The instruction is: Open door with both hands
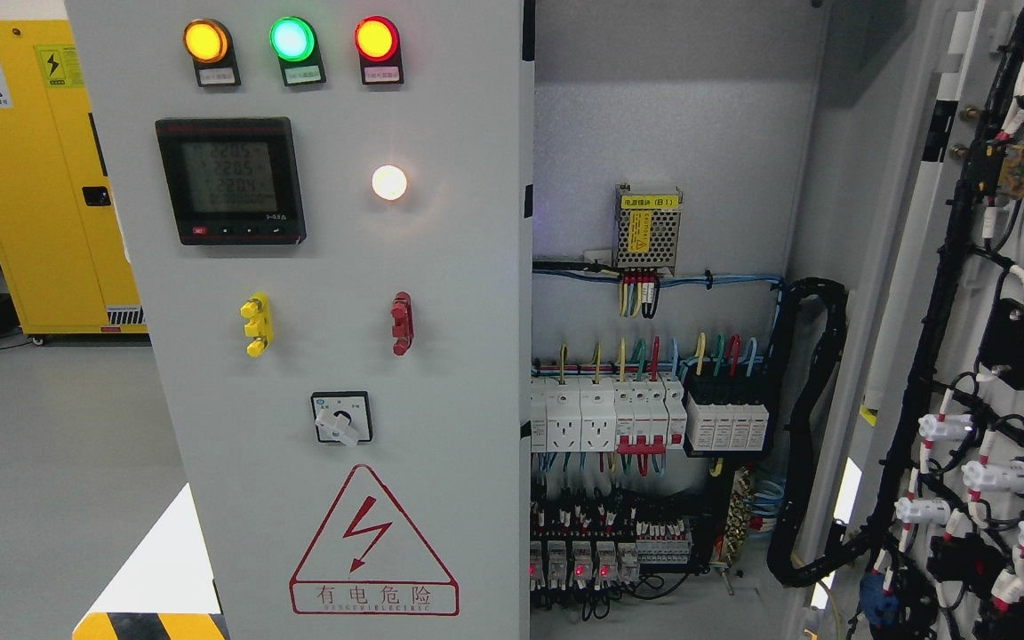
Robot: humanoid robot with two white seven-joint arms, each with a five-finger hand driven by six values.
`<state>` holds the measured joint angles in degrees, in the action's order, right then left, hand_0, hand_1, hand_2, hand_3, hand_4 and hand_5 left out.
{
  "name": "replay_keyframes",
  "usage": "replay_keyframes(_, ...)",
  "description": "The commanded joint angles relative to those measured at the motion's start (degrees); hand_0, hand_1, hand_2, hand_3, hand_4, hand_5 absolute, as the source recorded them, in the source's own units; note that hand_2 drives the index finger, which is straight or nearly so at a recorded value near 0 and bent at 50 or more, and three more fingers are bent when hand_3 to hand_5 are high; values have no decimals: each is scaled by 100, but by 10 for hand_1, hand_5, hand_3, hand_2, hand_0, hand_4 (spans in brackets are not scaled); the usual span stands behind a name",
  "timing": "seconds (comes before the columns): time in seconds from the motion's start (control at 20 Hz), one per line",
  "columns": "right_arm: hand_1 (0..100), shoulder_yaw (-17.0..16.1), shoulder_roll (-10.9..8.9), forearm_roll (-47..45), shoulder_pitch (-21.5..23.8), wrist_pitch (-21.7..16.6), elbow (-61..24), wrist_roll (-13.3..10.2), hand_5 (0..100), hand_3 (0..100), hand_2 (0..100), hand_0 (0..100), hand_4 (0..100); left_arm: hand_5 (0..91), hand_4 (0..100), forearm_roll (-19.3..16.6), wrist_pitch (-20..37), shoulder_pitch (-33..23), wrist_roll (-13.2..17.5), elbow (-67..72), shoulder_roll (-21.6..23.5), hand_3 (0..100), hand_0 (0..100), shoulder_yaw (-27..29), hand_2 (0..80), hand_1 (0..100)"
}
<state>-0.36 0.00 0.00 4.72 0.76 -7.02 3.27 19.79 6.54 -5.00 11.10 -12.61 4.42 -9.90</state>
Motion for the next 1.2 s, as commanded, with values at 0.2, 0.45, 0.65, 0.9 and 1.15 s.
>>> replay_keyframes(0.2, 500, -157, -79, 79, 21, -5, -19, -1, 0, 0, 40, 0, 0, 0, 0, -19, -109, 60, 129, 1121, -179, 0, 120, 269, 0, 556)
replay_keyframes(0.45, 500, -157, -79, 88, 56, -14, -1, -1, 0, 0, 40, 0, 0, 0, 0, -19, -109, 131, 121, 1121, -170, 0, 120, 269, 0, 556)
replay_keyframes(0.65, 500, -166, -62, 79, 56, -5, -10, -1, 0, 0, 40, 0, 0, 0, 0, -36, -109, 140, 173, 1077, -161, 0, 120, 260, 0, 556)
replay_keyframes(0.9, 500, -175, -61, 53, 56, -40, -27, -10, 0, 0, 40, 0, 0, 0, 0, -36, -109, 148, 173, 1103, -126, 0, 120, 260, 0, 556)
replay_keyframes(1.15, 500, -113, 0, 44, 519, -822, -1866, -1, 0, 0, 40, 0, 0, 0, 0, -36, -117, 148, 173, 1103, -161, 0, 120, 251, 0, 556)
